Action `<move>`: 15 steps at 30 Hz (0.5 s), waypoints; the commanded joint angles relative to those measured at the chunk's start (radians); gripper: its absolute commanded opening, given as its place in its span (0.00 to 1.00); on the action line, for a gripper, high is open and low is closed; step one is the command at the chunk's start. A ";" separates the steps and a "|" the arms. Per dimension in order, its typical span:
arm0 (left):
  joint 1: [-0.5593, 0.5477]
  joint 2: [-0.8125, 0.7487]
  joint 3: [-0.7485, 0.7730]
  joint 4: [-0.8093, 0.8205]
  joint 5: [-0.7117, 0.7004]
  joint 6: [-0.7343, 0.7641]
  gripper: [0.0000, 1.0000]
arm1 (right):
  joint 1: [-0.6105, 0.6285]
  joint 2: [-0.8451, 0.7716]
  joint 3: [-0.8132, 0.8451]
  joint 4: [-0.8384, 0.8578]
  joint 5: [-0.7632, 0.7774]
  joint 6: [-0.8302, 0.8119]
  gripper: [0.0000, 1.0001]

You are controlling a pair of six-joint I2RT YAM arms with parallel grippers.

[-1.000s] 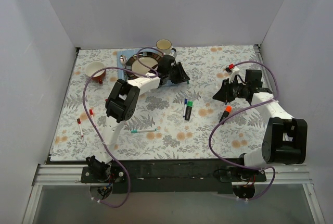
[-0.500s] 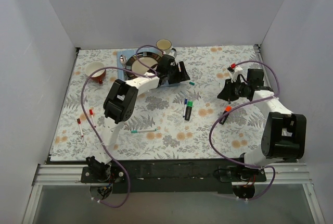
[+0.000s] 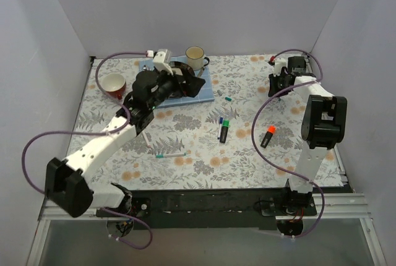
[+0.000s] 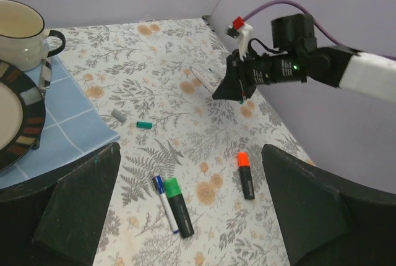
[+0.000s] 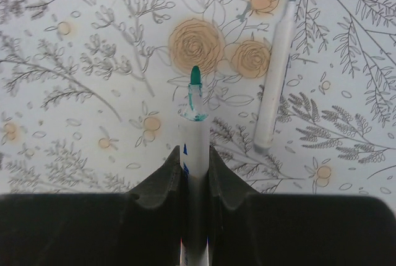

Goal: Open the pen caps

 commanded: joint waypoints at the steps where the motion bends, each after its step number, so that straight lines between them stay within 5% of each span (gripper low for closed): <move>1: 0.002 -0.178 -0.195 -0.053 -0.003 0.099 0.98 | 0.031 0.096 0.145 -0.108 0.138 -0.041 0.16; 5: 0.003 -0.354 -0.355 -0.064 -0.093 0.156 0.98 | 0.045 0.161 0.232 -0.125 0.200 -0.043 0.19; 15: 0.005 -0.526 -0.429 -0.058 -0.169 0.184 0.98 | 0.084 0.264 0.346 -0.171 0.312 -0.044 0.34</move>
